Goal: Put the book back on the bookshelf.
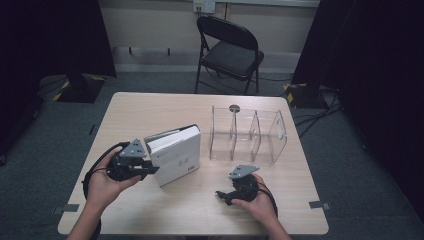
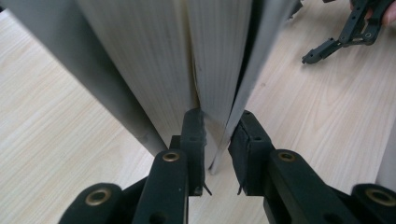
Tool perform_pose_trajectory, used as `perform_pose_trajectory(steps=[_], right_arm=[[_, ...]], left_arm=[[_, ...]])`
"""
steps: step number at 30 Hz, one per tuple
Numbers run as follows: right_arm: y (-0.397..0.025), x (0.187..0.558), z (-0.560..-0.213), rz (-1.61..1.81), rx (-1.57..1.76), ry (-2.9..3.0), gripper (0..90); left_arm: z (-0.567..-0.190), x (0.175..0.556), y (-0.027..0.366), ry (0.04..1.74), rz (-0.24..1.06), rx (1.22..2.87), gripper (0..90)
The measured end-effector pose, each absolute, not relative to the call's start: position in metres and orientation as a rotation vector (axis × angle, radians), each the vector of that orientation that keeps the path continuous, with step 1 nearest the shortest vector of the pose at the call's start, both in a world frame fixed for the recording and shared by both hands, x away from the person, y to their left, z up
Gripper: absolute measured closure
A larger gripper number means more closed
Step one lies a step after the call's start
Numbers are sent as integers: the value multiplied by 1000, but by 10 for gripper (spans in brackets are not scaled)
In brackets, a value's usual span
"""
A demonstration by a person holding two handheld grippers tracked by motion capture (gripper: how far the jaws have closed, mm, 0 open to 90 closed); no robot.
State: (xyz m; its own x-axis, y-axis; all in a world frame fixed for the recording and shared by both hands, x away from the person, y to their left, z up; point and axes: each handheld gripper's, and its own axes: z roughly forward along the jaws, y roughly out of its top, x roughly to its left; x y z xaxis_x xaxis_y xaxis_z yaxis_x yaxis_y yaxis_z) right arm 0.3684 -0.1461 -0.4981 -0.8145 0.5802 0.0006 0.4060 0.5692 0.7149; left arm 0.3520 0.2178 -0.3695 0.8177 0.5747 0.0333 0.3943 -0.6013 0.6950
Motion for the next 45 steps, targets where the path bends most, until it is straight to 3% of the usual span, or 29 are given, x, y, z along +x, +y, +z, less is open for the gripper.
perform_pose_trajectory(steps=[7, 25, 45], right_arm=[[-141, 373, -494, 1076, 775, 2596, 190], [-103, 398, -444, 1175, 636, 2633, 200], [-74, 428, -407, 1199, 546, 2656, 217]], left_arm=[[-370, 352, 219, 703, 334, 2293, 757], [-375, 351, 224, 733, 345, 2230, 727], [-391, 355, 231, 803, 357, 2197, 509]])
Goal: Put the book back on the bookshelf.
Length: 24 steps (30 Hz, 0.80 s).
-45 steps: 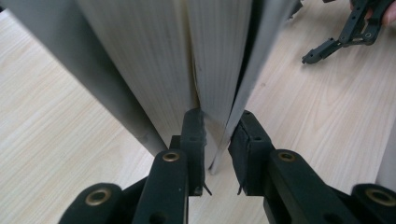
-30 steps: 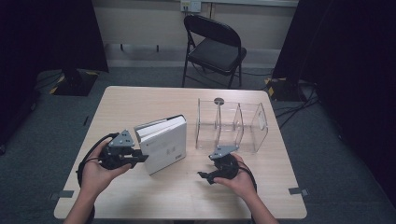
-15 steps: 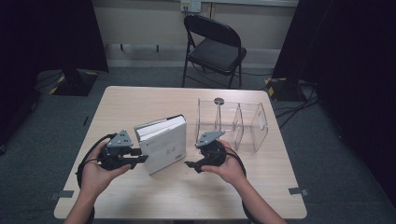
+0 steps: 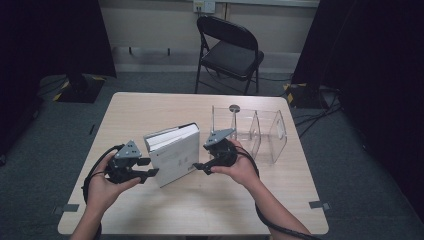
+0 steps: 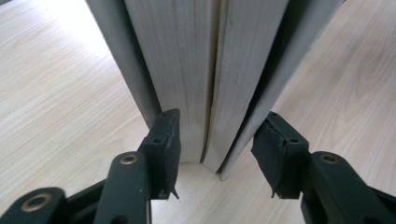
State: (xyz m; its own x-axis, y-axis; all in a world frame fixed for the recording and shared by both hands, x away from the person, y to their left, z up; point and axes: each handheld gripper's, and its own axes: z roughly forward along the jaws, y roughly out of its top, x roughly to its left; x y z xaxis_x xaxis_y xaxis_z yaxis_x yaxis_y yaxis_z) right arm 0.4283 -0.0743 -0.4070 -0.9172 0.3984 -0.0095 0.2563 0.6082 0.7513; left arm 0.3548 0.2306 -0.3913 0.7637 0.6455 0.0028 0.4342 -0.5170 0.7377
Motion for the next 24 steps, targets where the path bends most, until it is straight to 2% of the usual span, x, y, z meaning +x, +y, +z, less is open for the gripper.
perform_pose_trajectory(steps=[7, 17, 20, 21, 24], right_arm=[[-61, 435, -403, 1222, 512, 2662, 222], [-60, 447, -404, 1265, 483, 2676, 251], [-58, 447, -403, 1224, 473, 2691, 276], [-59, 446, -401, 1211, 476, 2696, 335], [-64, 444, -399, 1226, 478, 2726, 379]], left_arm=[[-395, 355, 232, 789, 387, 2185, 469], [-399, 355, 231, 788, 382, 2175, 476], [-399, 355, 231, 784, 389, 2176, 481], [-399, 355, 232, 783, 392, 2180, 488], [-399, 356, 233, 783, 398, 2183, 503]])
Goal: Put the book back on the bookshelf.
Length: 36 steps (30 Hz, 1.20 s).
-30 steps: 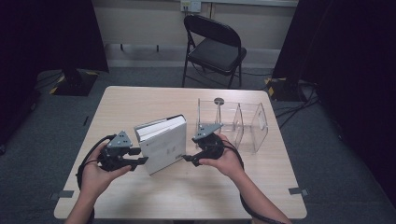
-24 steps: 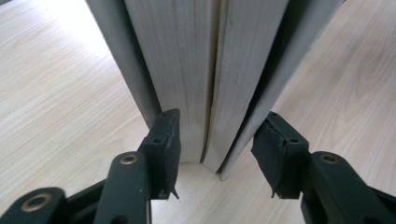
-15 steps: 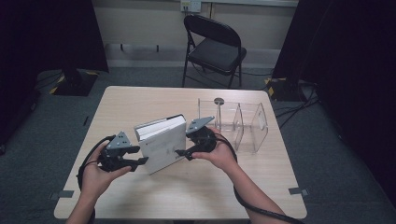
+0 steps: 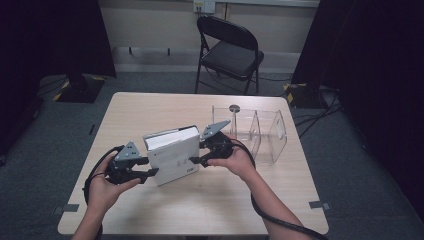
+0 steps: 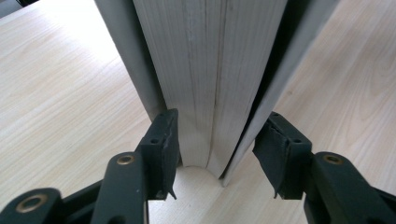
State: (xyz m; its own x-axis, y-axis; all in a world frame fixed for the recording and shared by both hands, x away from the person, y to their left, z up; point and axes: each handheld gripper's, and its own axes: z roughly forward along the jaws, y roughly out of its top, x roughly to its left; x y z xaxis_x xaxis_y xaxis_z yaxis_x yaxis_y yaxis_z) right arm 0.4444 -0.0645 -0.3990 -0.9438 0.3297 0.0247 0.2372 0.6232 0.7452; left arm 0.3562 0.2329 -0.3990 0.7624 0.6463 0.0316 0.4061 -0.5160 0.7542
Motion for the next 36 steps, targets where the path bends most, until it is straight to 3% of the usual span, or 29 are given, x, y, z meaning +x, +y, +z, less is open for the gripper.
perform_pose_trajectory(steps=[9, 17, 21, 29, 36], right_arm=[[-71, 424, -392, 1203, 416, 2829, 439], [-55, 417, -376, 1195, 351, 2780, 380], [-42, 420, -372, 1257, 346, 2742, 370], [-36, 417, -366, 1182, 331, 2781, 495], [-46, 415, -365, 1178, 376, 2785, 514]], left_arm=[[-399, 357, 235, 787, 425, 2185, 535], [-400, 358, 237, 788, 429, 2165, 543], [-403, 357, 241, 807, 403, 2168, 494], [-422, 354, 246, 866, 275, 2155, 403], [-433, 355, 240, 878, 248, 2191, 311]])
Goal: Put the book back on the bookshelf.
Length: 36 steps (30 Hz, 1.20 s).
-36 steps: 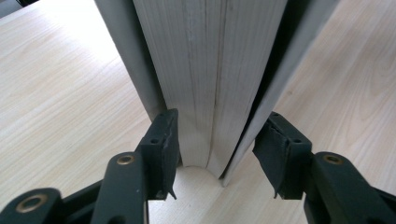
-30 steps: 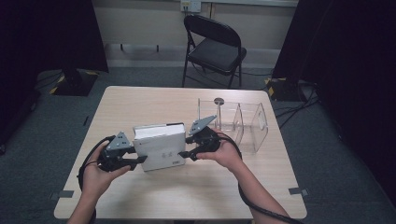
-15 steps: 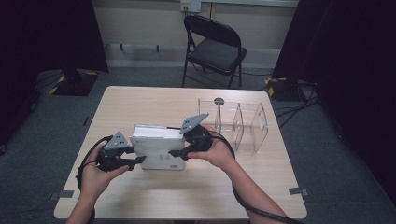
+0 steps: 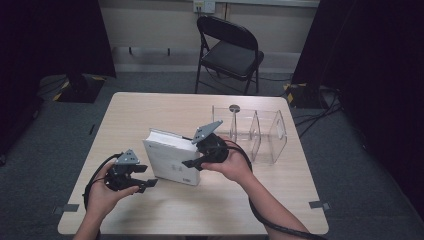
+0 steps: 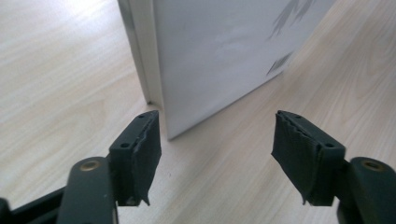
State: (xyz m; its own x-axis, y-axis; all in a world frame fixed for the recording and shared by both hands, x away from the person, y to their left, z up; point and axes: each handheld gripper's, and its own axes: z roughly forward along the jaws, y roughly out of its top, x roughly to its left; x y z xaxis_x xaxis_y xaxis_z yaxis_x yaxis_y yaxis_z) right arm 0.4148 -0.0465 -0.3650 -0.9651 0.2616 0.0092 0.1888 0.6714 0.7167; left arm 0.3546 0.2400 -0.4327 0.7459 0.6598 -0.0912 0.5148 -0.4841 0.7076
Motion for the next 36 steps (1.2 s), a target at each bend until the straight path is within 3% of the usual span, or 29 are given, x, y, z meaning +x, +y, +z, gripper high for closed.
perform_pose_trajectory(steps=[18, 26, 36], right_arm=[[-82, 409, -359, 1095, 473, 2794, 516], [-91, 406, -358, 1074, 485, 2796, 513], [-90, 406, -352, 1140, 539, 2782, 448]], left_arm=[[-467, 364, 235, 910, 235, 2223, 200], [-477, 365, 233, 923, 232, 2222, 213], [-487, 367, 231, 911, 254, 2239, 167]])
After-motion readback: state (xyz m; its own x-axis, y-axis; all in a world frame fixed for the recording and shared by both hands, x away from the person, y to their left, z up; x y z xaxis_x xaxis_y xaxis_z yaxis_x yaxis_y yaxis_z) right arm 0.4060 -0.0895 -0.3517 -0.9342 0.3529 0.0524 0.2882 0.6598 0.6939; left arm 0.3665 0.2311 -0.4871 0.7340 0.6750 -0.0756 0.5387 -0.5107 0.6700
